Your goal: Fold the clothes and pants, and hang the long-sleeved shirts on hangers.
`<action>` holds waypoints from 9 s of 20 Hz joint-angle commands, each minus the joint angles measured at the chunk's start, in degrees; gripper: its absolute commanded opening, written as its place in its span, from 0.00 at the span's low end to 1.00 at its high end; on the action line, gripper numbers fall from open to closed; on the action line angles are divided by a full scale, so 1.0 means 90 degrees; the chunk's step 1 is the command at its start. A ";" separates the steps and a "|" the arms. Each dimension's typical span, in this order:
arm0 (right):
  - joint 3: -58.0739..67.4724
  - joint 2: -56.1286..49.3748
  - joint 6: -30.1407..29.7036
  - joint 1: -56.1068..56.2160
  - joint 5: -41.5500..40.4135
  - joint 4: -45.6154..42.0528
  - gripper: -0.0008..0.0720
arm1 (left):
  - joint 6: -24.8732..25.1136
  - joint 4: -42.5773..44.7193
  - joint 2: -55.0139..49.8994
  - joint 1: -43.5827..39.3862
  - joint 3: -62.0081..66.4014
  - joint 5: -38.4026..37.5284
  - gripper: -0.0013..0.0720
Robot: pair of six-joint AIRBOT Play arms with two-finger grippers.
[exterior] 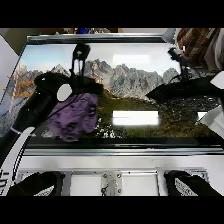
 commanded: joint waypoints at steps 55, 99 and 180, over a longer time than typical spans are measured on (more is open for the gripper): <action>0.1467 -0.1032 0.1450 -0.0843 -0.0996 0.0104 0.05 | -0.0041 0.0486 0.1018 0.1248 0.0469 -0.0959 0.04; -0.1700 0.0991 0.2217 -0.0461 -0.0517 -0.2800 0.99 | -0.0923 -0.0787 0.1719 -0.1107 -0.3198 -0.0942 0.94; 0.1807 0.0284 0.4204 0.3592 0.1022 -0.5411 0.05 | -0.1241 -0.1008 0.0554 0.0087 0.0947 -0.1008 0.04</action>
